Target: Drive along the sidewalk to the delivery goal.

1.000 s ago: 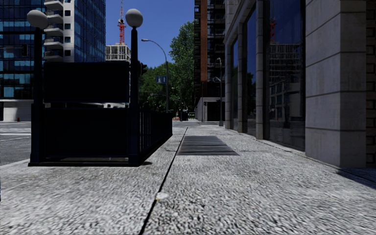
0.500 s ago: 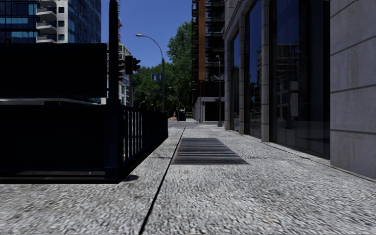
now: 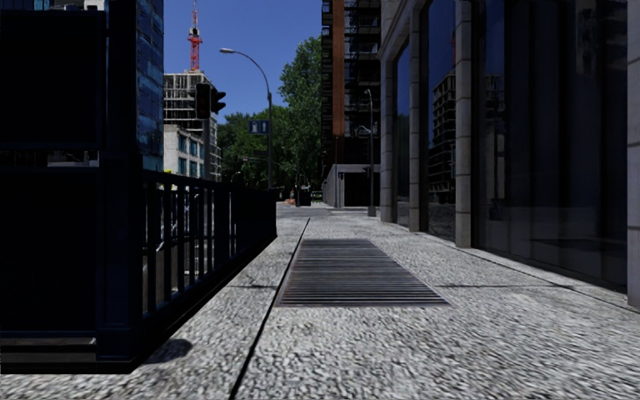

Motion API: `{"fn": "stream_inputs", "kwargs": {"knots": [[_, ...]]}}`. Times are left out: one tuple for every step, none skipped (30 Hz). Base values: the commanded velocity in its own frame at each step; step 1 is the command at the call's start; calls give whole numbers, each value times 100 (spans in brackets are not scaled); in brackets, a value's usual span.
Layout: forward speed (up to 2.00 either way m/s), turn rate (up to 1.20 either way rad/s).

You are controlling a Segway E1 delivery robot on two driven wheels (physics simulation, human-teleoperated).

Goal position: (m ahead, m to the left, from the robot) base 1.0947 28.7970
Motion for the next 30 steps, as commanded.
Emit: {"fn": "stream_inputs", "kwargs": {"knots": [[153, 0], [154, 0], [154, 0], [154, 0], [154, 0], [154, 0], [154, 0], [154, 0], [154, 0], [154, 0], [154, 0], [154, 0], [154, 0], [154, 0], [154, 0], [154, 0], [154, 0], [154, 0], [154, 0], [154, 0], [154, 0], [154, 0], [154, 0], [154, 0], [154, 0], [154, 0], [154, 0], [154, 0], [154, 0], [154, 0]]}}
